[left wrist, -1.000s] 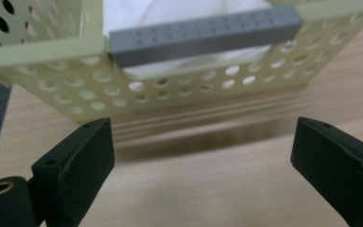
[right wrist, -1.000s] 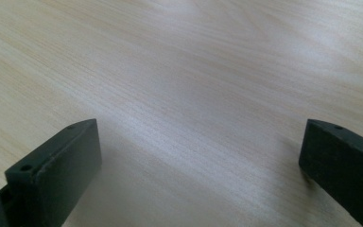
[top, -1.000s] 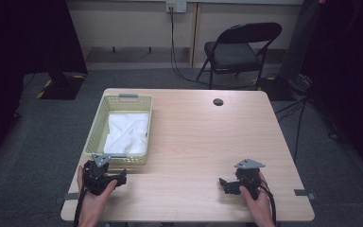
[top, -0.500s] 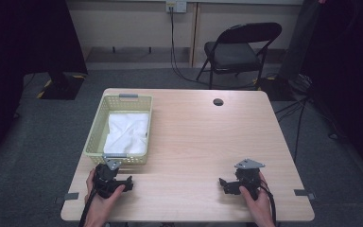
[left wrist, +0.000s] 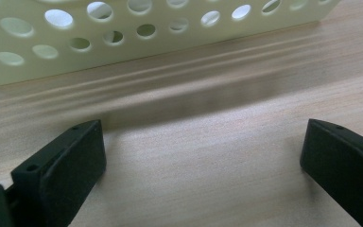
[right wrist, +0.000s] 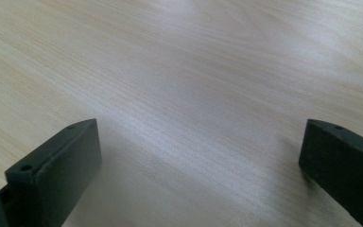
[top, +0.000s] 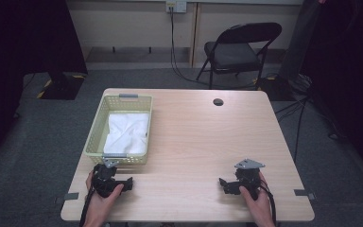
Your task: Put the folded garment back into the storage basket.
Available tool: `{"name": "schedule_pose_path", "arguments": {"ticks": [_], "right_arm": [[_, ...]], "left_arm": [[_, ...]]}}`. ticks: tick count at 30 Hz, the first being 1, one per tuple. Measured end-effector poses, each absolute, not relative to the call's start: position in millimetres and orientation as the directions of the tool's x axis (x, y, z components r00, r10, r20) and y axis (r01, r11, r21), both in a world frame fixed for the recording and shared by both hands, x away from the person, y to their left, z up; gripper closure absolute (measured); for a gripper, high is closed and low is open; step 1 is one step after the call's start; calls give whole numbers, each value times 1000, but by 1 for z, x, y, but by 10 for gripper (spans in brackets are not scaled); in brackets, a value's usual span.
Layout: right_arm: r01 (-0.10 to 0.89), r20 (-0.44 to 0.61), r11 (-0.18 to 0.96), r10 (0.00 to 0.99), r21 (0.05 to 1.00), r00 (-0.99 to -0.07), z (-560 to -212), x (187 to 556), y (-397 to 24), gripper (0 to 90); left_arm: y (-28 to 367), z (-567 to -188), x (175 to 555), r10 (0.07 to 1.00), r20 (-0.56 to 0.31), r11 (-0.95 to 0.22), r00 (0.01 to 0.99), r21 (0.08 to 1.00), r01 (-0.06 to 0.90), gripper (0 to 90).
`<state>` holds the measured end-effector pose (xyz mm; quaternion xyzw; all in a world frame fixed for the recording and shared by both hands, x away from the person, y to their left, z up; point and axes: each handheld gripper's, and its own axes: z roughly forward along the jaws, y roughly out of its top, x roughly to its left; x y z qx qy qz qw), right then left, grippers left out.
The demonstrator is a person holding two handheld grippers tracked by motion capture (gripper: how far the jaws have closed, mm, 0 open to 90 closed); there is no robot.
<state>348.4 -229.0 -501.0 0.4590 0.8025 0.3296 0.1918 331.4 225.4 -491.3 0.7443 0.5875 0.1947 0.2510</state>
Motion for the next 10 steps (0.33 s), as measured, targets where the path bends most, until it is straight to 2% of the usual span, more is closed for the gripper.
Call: {"name": "schedule_pose_path", "arguments": {"ticks": [10], "right_arm": [[613, -6, 357, 867, 705, -499, -501, 348, -229, 0]], "left_arm": [[229, -496, 327, 966, -11, -191, 259, 647, 738, 0]]}}
